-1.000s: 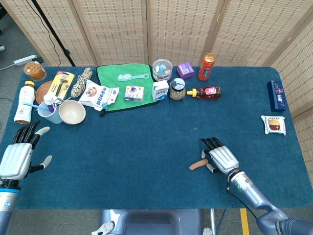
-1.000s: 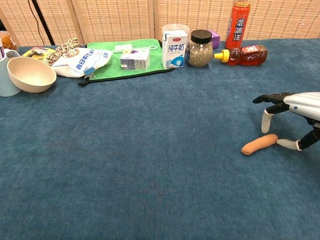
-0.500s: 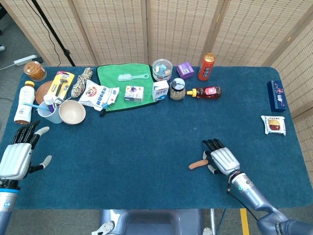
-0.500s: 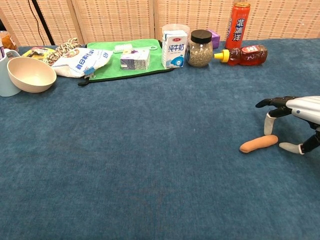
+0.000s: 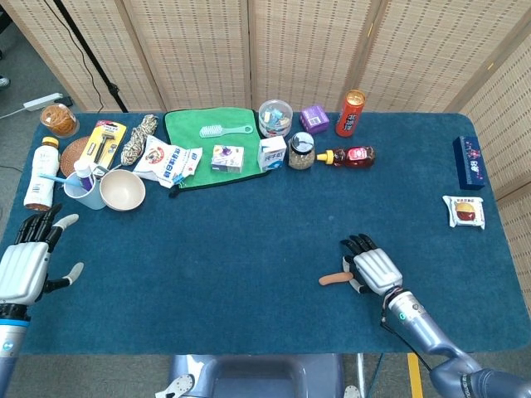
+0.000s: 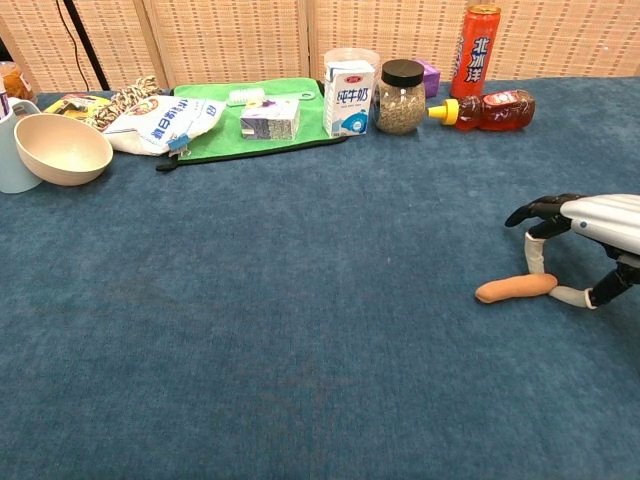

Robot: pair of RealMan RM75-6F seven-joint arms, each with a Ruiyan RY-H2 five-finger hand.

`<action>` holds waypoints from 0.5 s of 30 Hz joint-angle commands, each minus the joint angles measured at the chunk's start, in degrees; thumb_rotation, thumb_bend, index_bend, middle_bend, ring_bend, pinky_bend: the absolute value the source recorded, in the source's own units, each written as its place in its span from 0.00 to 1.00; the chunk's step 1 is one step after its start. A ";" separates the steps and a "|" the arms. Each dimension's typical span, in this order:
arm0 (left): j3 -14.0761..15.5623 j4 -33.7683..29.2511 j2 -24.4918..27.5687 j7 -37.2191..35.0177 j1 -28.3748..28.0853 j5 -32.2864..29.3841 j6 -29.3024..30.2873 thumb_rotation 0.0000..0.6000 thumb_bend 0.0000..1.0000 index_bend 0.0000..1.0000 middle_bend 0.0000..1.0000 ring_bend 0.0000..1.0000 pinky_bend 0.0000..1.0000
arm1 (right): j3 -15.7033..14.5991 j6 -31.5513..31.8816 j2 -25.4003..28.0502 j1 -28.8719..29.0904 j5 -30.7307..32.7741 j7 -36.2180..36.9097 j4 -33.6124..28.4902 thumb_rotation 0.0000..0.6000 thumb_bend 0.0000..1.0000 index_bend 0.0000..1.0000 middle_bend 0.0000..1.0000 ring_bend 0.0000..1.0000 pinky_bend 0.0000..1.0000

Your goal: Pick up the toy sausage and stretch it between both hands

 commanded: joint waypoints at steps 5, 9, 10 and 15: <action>0.06 0.35 0.15 -0.40 0.12 -0.06 -0.03 1.00 0.26 0.18 0.03 0.01 0.02 | 0.66 1.57 -0.65 -0.59 0.57 0.57 -0.26 1.00 0.45 0.64 0.24 0.00 0.03; 0.18 0.79 -0.06 -0.23 -0.28 0.10 -0.77 1.00 0.26 0.18 0.03 0.03 0.02 | 1.65 2.69 -0.73 -1.34 2.03 1.65 -1.21 1.00 0.48 0.66 0.26 0.01 0.05; 0.23 0.90 -0.13 -0.14 -0.47 0.24 -1.09 1.00 0.26 0.18 0.03 0.03 0.02 | 1.94 2.85 -0.62 -1.56 2.63 1.83 -1.69 1.00 0.48 0.67 0.26 0.02 0.06; 0.06 1.38 -0.77 0.17 -1.41 0.86 -2.06 1.00 0.26 0.18 0.03 0.03 0.02 | 2.45 3.31 0.50 -2.30 4.12 1.63 -4.42 1.00 0.51 0.68 0.27 0.03 0.07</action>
